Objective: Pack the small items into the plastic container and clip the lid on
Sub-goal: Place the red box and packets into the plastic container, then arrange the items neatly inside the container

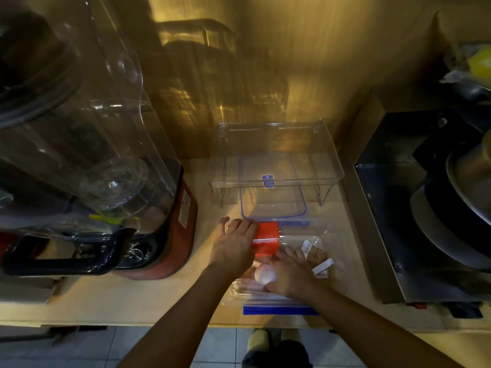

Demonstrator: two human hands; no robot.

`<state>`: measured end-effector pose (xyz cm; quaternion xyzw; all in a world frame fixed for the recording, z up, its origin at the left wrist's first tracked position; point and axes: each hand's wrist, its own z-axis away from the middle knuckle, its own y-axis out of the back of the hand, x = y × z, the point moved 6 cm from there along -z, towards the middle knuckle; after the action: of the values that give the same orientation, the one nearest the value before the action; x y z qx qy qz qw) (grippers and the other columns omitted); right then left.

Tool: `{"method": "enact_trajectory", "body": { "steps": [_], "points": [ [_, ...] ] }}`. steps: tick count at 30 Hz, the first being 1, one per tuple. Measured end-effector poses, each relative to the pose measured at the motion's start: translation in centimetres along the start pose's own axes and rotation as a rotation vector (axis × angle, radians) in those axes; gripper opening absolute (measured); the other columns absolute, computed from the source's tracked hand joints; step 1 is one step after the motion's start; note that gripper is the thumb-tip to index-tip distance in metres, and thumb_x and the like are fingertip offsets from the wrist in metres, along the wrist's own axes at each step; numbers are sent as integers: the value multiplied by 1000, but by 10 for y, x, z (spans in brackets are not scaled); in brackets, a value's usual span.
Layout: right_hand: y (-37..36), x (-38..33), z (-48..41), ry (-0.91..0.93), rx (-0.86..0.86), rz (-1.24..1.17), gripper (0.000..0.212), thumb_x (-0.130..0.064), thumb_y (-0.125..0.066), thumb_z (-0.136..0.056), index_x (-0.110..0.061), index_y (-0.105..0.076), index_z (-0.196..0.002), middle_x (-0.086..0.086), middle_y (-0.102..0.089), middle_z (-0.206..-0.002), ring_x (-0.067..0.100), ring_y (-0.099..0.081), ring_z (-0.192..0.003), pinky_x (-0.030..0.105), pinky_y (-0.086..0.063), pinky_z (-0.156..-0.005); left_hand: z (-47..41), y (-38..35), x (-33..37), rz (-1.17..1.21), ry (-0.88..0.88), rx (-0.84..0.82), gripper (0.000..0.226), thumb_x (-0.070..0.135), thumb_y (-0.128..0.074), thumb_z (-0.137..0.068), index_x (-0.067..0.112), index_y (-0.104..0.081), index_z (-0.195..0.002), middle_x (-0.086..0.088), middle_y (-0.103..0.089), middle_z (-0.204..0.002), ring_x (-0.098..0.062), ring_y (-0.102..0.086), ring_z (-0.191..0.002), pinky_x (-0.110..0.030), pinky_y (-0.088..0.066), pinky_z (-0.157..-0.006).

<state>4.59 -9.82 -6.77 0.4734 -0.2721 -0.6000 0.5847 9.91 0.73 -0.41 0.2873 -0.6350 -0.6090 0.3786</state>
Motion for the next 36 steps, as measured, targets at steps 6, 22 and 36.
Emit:
{"method": "enact_trajectory", "body": {
  "steps": [6,22,36],
  "points": [
    [11,15,2,-42,43,-43,68,-56,-64,-67,-17,-46,-121,5,-47,-127,24,-36,-120,40,-23,-101,-4,3,-2,-24,-7,10,65,46,-60,-82,18,-34,-134,-8,-47,-131,-27,-41,-121,-47,-19,-108],
    [44,73,13,-306,203,-357,57,-37,-75,-70,-28,-42,-116,-1,-61,-114,17,-59,-97,30,-49,-75,8,-5,1,210,17,65,53,33,-67,-79,16,-44,-123,-6,-55,-125,-24,-46,-120,-40,-24,-106],
    [24,19,22,88,92,395,15,-29,-77,-60,-18,-71,-69,-1,-71,-73,15,-68,-68,25,-52,-62,19,-6,0,352,52,110,56,30,-73,-74,13,-47,-120,-8,-56,-120,-24,-47,-112,-32,-30,-94]
  ]
}}
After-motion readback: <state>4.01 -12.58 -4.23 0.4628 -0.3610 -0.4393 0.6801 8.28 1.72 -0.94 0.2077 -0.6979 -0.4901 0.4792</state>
